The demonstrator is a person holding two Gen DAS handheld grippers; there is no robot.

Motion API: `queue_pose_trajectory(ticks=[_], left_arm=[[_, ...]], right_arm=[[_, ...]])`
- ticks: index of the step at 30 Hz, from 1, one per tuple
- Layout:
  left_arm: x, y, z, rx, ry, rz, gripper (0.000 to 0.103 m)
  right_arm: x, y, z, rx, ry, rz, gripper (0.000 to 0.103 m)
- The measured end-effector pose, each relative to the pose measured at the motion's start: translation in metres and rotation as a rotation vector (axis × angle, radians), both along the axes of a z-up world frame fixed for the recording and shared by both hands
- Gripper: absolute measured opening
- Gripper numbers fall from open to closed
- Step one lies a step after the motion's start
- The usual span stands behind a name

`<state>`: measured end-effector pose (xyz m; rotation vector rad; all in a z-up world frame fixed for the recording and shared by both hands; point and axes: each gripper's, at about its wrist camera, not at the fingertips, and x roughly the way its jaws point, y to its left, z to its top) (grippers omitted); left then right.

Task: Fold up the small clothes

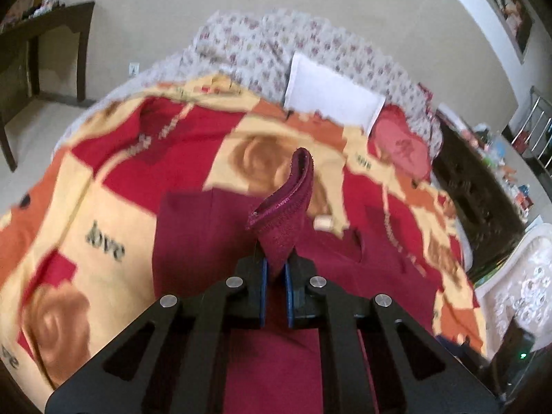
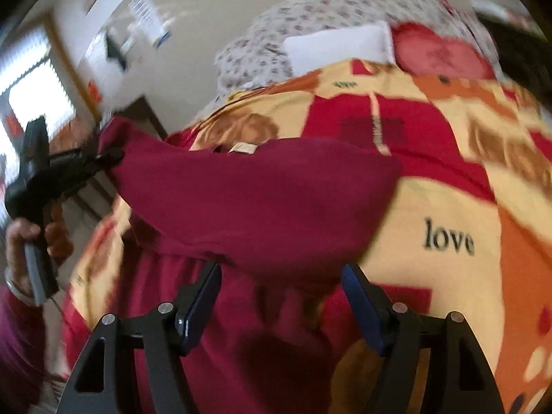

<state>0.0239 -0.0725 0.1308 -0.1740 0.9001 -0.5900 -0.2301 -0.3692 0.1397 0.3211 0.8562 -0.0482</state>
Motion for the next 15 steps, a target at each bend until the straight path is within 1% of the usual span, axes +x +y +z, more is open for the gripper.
queue_pose_trajectory(ticks=[3,4,5,6,7,8,9,10,11,12,13,14,15], left_arm=[[-0.004,-0.001,-0.023,0.014,0.051,0.017,0.007],[-0.004,0.0,-0.028,0.013,0.066,0.023,0.007],[-0.005,0.003,-0.03,0.011,0.073,0.026,0.007],[-0.005,0.003,-0.033,0.015,0.079,0.03,0.007],[-0.008,0.003,-0.033,0.016,0.078,0.031,0.007],[-0.011,0.003,-0.034,0.014,0.075,0.028,0.007],[-0.015,0.002,-0.036,0.01,0.074,0.016,0.007],[-0.018,0.0,-0.039,0.015,0.075,0.004,0.007],[-0.019,-0.002,-0.041,0.023,0.076,-0.004,0.007],[-0.022,-0.005,-0.049,0.048,0.077,-0.012,0.007],[-0.023,-0.006,-0.057,0.069,0.081,-0.014,0.007],[-0.023,-0.007,-0.069,0.091,0.105,-0.016,0.007],[-0.023,-0.005,-0.076,0.096,0.121,-0.013,0.007]], right_arm=[[0.006,0.012,-0.007,-0.085,0.022,0.039,0.07],[0.011,0.013,-0.012,-0.147,0.041,0.037,0.069],[0.014,0.012,-0.016,-0.199,0.061,0.031,0.063],[0.016,0.007,-0.019,-0.252,0.08,0.004,0.044],[0.016,-0.002,-0.018,-0.274,0.087,-0.037,0.035],[0.01,-0.019,-0.015,-0.266,0.08,-0.097,0.035],[0.003,-0.035,-0.014,-0.23,0.083,-0.145,0.035],[-0.002,-0.044,-0.015,-0.192,0.094,-0.165,0.036],[-0.009,-0.053,-0.02,-0.136,0.112,-0.18,0.038],[-0.015,-0.058,-0.026,-0.091,0.129,-0.183,0.038],[-0.02,-0.059,-0.031,-0.069,0.151,-0.174,0.038],[-0.025,-0.057,-0.035,-0.065,0.181,-0.164,0.038],[-0.031,-0.057,-0.035,-0.065,0.199,-0.16,0.038]])
